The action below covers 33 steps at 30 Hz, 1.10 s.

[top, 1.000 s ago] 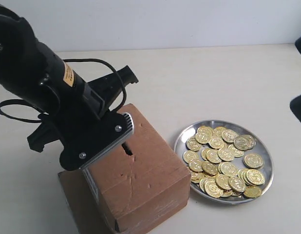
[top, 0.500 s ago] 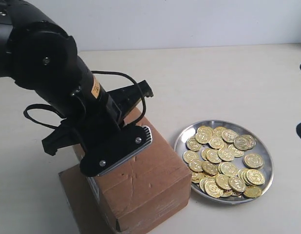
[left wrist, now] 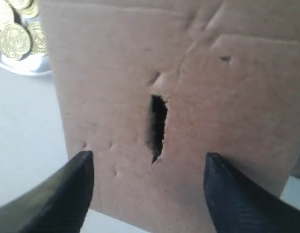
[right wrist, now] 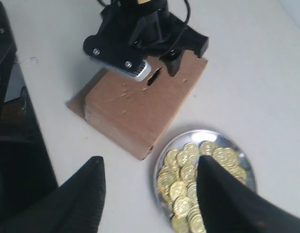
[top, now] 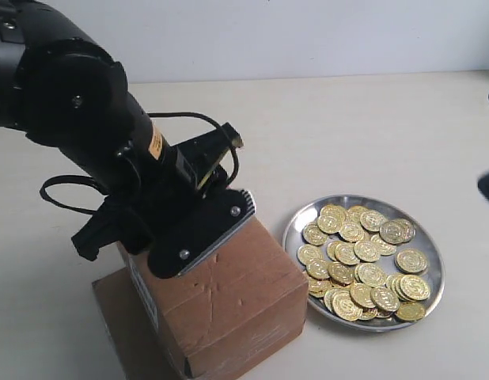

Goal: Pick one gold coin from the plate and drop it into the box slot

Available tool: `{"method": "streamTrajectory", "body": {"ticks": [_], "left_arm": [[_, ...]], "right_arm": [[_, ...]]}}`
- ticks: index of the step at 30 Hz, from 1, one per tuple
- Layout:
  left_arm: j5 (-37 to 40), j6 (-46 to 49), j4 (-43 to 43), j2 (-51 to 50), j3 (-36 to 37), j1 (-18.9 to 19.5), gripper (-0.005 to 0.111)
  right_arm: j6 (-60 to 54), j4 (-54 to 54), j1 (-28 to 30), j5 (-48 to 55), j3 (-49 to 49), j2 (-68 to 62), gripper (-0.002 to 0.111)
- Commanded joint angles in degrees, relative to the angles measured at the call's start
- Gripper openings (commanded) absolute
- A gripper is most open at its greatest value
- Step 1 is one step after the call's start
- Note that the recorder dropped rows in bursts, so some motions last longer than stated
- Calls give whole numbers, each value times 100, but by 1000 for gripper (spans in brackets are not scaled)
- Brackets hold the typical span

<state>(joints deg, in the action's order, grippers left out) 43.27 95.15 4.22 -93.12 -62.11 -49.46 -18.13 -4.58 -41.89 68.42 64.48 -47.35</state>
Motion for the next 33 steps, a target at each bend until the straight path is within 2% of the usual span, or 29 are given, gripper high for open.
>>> {"method": "streamTrajectory", "body": {"ticks": [1, 2, 3, 4, 8, 11, 14, 16, 18, 21, 25, 30, 33], "left_arm": [[-5, -1861, 102, 502, -66, -15, 49], [67, -2136, 185, 647, -66, 19, 39], [164, -2616, 196, 890, -66, 88, 20], [222, -2950, 127, 1074, -66, 152, 1], [365, -4077, -138, 2035, 71, 655, 0], [9, -4565, -816, 2943, 442, 1130, 0], [-973, -4461, -2180, 3840, 1132, 1429, 0], [-1764, -4254, -3176, 4419, 1741, 1440, 0], [-2537, -3607, -4222, 4904, 2467, 1440, 0], [-3328, -3071, -5343, 5449, 3518, 1440, 0], [-3906, -2962, -6212, 6052, 4458, 1440, 0], [-4168, -3161, -7200, 6452, 5171, 1440, 0], [-4121, -3546, -7347, 6468, 5644, 1440, 0]], "right_arm": [[720, 1124, -12, -1729, -24, 85, 23], [1004, 1474, -12, -2158, -24, 85, 13], [1325, 1879, -12, -2533, -24, 85, 3], [1706, 2215, -12, -2776, -36, 97, 0], [3422, 3495, -12, -3711, -552, 388, 0], [5054, 4661, -12, -4390, -1526, 933, 0], [6977, 6324, -12, -5228, -2707, 1606, 0], [8392, 7438, -12, -5580, -3436, 2033, 0], [9981, 8370, -12, -5543, -4009, 2476, 0], [11704, 9129, -12, -5169, -4686, 3103, 0], [12476, 10104, -12, -5235, -5391, 3833, 0], [12920, 10140, -12, -5356, -6152, 4442, 0], [12934, 10256, -12, -5339, -6448, 4655, 0]]}}
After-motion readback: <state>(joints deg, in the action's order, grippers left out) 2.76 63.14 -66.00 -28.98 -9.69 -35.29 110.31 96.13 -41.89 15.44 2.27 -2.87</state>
